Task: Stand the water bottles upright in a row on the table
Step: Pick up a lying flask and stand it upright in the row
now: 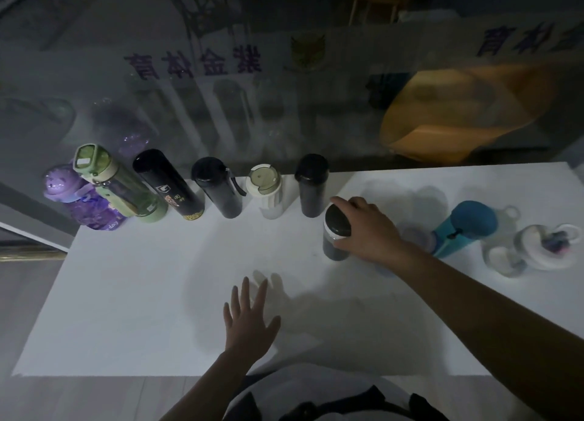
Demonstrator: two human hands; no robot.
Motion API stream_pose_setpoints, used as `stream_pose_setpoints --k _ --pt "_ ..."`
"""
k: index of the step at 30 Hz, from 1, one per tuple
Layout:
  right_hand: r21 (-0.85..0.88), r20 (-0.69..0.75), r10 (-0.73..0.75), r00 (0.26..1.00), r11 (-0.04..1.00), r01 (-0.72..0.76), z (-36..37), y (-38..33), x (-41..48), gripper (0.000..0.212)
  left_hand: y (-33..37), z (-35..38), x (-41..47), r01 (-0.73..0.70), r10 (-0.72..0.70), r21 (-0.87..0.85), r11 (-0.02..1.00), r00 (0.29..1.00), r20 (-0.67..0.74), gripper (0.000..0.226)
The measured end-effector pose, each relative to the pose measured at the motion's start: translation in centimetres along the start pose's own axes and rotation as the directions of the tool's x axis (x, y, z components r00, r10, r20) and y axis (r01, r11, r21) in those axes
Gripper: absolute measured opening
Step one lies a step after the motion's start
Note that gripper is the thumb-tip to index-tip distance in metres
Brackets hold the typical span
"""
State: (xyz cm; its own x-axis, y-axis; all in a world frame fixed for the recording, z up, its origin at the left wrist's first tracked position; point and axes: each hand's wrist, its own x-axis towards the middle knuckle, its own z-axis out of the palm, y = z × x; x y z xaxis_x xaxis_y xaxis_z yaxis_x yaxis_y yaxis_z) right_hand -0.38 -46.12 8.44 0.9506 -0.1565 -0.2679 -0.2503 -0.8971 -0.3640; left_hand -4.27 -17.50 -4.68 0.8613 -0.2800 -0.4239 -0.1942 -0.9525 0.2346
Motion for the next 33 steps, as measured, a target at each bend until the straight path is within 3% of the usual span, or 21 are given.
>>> stream_pose_setpoints --k 11,21,33 --pt "0.150 0.142 -0.035 0.989 0.989 0.014 -6.7 3.1 3.8 0.060 -0.7 1.0 -0.2 -0.024 0.017 0.062 0.998 0.994 0.112 0.082" --pt "0.103 -0.091 -0.013 0.996 0.994 0.022 -7.4 4.5 8.2 0.079 -1.3 1.3 0.0 -0.042 0.035 0.062 0.997 0.992 0.118 0.083" --pt "0.091 -0.059 0.012 0.998 0.996 -0.007 -5.6 5.2 9.5 0.079 -1.4 1.3 -0.2 -0.025 0.021 0.025 0.999 0.992 0.120 0.082"
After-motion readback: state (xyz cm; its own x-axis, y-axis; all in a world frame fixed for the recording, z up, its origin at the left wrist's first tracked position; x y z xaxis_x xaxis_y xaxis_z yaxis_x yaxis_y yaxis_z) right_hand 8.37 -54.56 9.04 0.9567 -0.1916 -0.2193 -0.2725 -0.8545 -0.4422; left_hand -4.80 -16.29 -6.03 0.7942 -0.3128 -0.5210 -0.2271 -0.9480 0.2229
